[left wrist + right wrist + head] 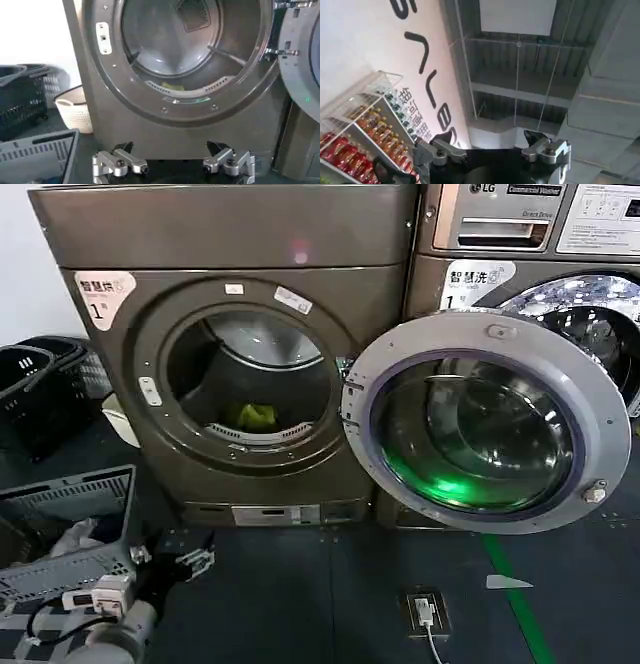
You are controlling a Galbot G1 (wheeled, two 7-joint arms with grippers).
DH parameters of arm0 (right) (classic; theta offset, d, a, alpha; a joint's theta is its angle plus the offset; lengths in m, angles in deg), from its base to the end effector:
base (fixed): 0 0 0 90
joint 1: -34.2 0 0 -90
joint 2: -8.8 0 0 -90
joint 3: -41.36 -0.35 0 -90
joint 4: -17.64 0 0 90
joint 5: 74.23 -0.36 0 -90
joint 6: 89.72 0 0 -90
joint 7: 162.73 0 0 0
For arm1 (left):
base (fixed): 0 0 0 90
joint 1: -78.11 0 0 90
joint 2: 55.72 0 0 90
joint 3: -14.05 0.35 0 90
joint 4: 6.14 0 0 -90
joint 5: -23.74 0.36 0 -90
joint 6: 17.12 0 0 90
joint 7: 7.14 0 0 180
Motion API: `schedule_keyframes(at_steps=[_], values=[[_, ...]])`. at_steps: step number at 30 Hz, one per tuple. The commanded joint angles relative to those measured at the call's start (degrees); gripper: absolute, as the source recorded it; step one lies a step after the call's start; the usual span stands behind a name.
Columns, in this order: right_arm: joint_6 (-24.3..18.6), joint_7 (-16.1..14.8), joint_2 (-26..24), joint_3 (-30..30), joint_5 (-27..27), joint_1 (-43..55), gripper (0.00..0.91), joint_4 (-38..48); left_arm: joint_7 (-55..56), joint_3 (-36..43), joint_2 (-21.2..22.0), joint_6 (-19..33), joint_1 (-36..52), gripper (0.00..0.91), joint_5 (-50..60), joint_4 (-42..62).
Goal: Grasp the clothes from the dryer.
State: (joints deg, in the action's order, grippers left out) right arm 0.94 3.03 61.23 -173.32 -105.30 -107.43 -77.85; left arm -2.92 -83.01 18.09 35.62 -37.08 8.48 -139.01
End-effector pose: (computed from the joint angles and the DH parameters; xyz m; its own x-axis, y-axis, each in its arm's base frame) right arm -0.1818 -0.4260 0.1161 -0.3377 0.5913 -0.7323 0.9331 0.1079 -0.3431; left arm 0.1978 0.0604 -0.1946 -0.9444 -0.0056 0.3286 0.0215 0.9967 0.0787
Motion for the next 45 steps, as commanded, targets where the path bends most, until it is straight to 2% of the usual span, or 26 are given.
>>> schedule_keyframes(at_steps=[1,45], values=[[-0.14,0.02,0.0,0.08,-0.2,0.06,0.907,-0.04,-0.07,0.08,-0.01,0.67,0.14,0.907,0.24,0.26],[-0.35,0.02,0.35,-2.31,-1.64,-2.24,0.907,0.32,-0.29,2.14,-0.09,0.84,2.62,0.907,0.25,1.69]])
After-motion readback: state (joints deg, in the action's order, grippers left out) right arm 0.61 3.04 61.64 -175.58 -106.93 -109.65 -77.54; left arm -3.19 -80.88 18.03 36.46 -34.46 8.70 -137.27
